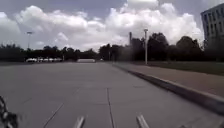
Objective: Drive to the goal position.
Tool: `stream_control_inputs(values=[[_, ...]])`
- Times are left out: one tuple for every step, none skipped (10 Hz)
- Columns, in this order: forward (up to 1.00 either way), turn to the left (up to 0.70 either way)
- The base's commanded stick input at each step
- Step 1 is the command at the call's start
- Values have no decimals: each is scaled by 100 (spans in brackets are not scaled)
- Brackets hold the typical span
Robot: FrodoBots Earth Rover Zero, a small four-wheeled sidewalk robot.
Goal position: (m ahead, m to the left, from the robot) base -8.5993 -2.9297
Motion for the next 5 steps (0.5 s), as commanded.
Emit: stream_control_inputs(values=[[70,0],[70,0],[70,4],[70,11],[70,17]])
